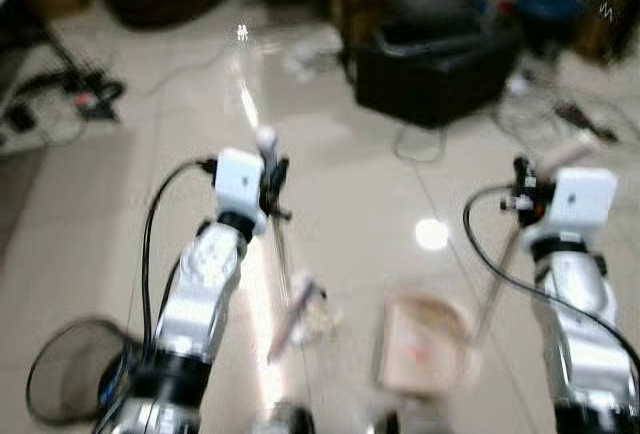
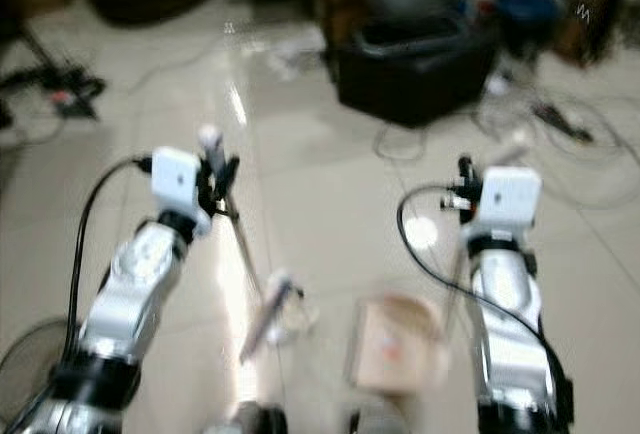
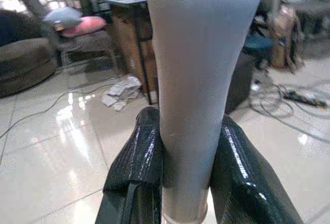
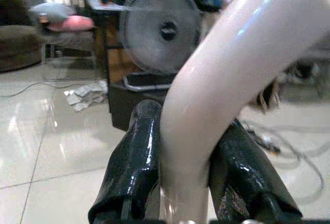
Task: Sweep floor
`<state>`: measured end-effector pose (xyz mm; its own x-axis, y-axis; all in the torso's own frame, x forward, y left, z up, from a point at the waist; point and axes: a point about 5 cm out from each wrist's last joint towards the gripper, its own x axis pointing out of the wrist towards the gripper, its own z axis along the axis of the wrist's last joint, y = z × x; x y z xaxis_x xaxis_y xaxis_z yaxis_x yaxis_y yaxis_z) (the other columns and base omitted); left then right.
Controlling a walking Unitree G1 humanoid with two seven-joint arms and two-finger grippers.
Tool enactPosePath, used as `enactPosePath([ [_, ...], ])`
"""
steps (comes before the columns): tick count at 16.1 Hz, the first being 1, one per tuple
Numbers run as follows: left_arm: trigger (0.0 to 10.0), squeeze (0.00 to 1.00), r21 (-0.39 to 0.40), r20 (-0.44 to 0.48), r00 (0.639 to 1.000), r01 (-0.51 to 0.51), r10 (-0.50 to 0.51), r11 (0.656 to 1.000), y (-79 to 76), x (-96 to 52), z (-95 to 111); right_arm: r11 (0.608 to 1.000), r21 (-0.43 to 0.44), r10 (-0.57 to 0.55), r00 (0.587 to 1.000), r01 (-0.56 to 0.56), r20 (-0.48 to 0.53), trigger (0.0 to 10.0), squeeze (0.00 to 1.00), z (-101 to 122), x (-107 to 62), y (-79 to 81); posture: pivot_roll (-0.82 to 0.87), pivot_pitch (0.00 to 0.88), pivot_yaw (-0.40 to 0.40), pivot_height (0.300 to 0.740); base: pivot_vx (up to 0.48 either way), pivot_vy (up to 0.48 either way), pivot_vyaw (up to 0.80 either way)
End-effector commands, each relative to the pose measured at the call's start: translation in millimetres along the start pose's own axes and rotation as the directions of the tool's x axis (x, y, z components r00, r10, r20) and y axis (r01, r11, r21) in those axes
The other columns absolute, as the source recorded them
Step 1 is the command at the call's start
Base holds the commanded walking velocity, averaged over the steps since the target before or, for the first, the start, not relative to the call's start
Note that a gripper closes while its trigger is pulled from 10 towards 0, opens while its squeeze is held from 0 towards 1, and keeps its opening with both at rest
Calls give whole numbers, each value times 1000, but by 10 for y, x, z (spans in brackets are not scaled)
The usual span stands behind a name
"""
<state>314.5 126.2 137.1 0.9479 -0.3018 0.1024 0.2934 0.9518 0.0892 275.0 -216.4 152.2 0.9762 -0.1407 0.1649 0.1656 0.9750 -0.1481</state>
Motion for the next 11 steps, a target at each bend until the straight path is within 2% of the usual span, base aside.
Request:
enactPosePath([
  [1,10000,0,43,16,999,-41,40,998,147,-37,33,998,60,25,999,-28,48,10000,0,96,13,114,-70,130,94,740,319,0,0],
  [5,10000,0,50,16,999,-42,42,998,163,-38,34,997,67,30,998,-33,46,10000,0,82,8,123,-67,128,95,740,319,0,0],
  [11,10000,0,40,3,999,-41,41,998,173,-46,5,998,63,15,998,-18,53,10000,0,82,6,88,-71,118,102,740,0,0,0],
])
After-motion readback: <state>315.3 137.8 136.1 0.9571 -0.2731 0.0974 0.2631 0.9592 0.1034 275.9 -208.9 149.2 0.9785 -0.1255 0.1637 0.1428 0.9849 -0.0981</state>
